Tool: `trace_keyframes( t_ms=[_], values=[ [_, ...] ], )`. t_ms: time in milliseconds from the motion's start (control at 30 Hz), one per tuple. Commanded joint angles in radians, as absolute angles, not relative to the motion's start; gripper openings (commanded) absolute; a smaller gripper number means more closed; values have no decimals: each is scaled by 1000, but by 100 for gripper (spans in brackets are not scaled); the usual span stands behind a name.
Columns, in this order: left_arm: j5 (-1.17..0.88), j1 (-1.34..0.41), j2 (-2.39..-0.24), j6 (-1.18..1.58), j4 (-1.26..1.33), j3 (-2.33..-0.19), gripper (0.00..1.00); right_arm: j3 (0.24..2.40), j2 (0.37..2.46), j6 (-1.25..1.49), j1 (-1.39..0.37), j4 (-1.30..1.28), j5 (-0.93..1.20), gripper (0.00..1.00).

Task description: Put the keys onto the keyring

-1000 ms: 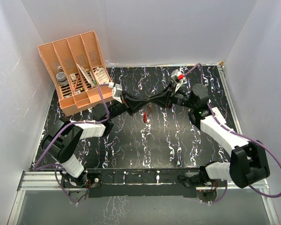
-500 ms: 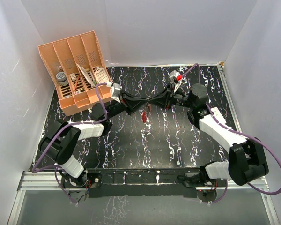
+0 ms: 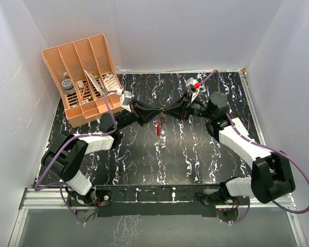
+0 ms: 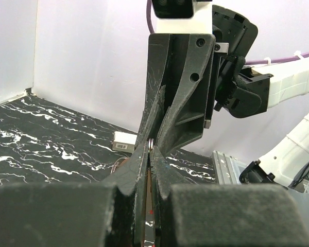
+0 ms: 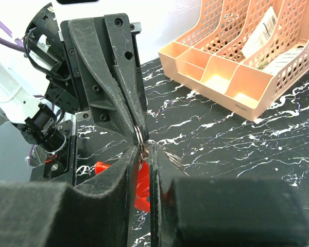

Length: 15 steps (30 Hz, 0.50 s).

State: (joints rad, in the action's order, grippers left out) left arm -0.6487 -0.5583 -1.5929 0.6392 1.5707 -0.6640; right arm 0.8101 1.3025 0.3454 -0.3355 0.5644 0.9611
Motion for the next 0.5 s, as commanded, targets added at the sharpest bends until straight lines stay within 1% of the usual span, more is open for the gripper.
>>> trace_keyframes(
  t_ms=[0,167,300,400,467],
  values=[
    [-691,-556,-1587,675,1778,-701,0,845,1299,348,-336,634,965,12],
    [-702,-557,-1607,684,1784,-711,0,853,1310,357,-336,641,988,11],
    [-708,-557,-1620,691,1784,-728,0,853,1317,364,-336,648,1000,6],
    [-715,-556,-1629,699,1784,-742,0,853,1318,368,-336,653,1000,0],
    [-721,-556,-1631,703,1784,-748,0,853,1315,368,-336,656,999,0]
  ],
)
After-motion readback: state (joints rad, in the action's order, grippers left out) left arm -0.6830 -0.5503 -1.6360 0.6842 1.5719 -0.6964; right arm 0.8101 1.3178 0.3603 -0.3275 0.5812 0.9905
